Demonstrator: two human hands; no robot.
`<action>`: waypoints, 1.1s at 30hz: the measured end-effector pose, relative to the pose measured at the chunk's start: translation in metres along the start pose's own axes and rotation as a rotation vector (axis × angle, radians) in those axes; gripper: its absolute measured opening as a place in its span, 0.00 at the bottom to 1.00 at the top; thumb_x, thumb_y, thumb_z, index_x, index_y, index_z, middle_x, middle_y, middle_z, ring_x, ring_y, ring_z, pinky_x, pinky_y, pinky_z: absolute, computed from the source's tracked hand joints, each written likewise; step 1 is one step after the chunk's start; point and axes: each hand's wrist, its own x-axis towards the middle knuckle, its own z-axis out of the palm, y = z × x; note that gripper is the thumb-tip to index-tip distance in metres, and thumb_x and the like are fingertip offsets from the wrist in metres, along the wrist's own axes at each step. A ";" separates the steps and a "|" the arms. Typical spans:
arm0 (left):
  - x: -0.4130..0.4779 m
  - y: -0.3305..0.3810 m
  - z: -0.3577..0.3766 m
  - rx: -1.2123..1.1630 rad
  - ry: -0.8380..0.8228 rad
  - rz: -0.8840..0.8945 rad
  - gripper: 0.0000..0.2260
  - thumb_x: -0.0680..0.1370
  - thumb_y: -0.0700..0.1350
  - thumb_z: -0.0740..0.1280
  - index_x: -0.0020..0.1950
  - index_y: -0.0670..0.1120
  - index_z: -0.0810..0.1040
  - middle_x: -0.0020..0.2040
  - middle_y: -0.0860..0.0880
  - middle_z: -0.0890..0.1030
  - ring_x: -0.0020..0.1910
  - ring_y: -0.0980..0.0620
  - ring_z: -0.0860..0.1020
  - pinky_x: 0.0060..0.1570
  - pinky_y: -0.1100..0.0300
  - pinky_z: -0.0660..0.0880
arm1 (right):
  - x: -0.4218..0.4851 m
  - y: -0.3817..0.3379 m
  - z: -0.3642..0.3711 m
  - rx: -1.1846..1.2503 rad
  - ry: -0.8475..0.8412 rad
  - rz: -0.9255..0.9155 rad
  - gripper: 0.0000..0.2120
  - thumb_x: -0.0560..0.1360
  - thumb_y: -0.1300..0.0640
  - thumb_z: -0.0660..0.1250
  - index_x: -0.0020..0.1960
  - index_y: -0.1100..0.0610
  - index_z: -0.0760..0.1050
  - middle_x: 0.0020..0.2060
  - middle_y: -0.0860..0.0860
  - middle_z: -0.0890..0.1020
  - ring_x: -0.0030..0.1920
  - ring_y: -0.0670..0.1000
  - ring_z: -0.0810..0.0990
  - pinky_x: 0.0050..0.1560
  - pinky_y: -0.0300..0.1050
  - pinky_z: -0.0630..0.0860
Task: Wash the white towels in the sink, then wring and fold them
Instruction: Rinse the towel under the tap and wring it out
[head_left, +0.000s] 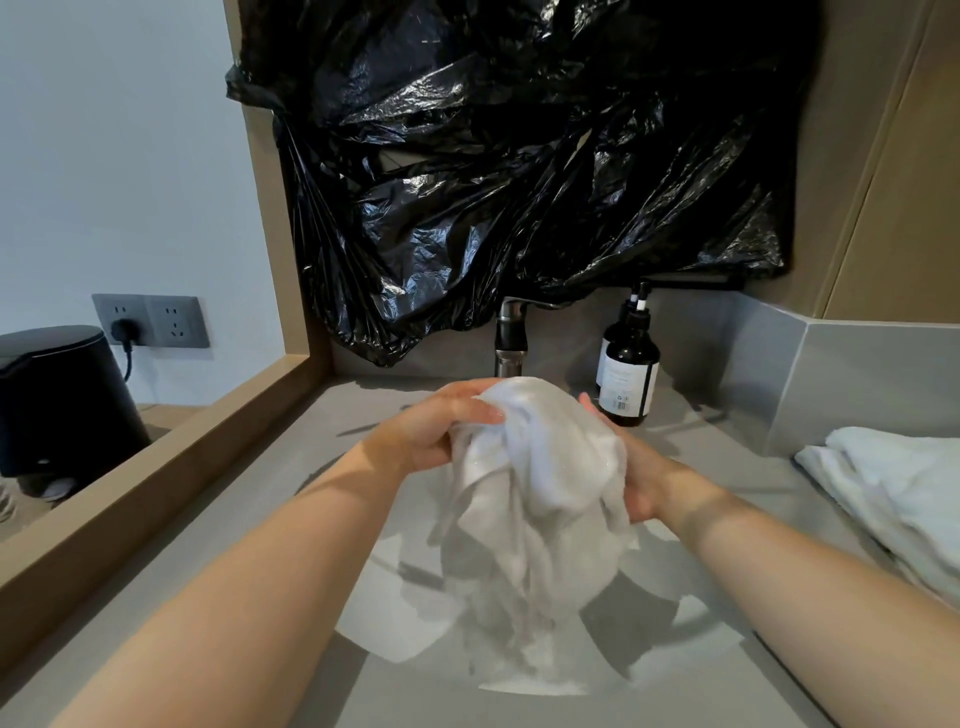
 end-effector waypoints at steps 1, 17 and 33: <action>-0.001 -0.001 -0.003 -0.002 0.019 0.006 0.34 0.61 0.48 0.81 0.63 0.40 0.76 0.49 0.44 0.84 0.47 0.47 0.82 0.48 0.55 0.80 | -0.003 0.000 0.002 0.021 -0.071 0.021 0.36 0.69 0.27 0.57 0.53 0.56 0.85 0.56 0.57 0.83 0.52 0.56 0.84 0.53 0.50 0.78; 0.017 -0.022 0.018 0.071 0.656 -0.054 0.13 0.79 0.47 0.69 0.52 0.38 0.82 0.44 0.42 0.83 0.41 0.49 0.82 0.37 0.62 0.80 | -0.003 0.004 0.061 -1.458 0.473 -0.347 0.08 0.71 0.48 0.70 0.47 0.47 0.74 0.40 0.44 0.77 0.42 0.48 0.77 0.39 0.44 0.72; 0.014 -0.025 0.010 0.259 0.631 -0.382 0.24 0.72 0.64 0.71 0.52 0.44 0.81 0.49 0.43 0.85 0.49 0.44 0.83 0.55 0.48 0.80 | 0.014 0.000 0.012 -1.405 0.393 -0.323 0.20 0.65 0.45 0.76 0.53 0.49 0.74 0.46 0.46 0.80 0.46 0.50 0.79 0.47 0.46 0.77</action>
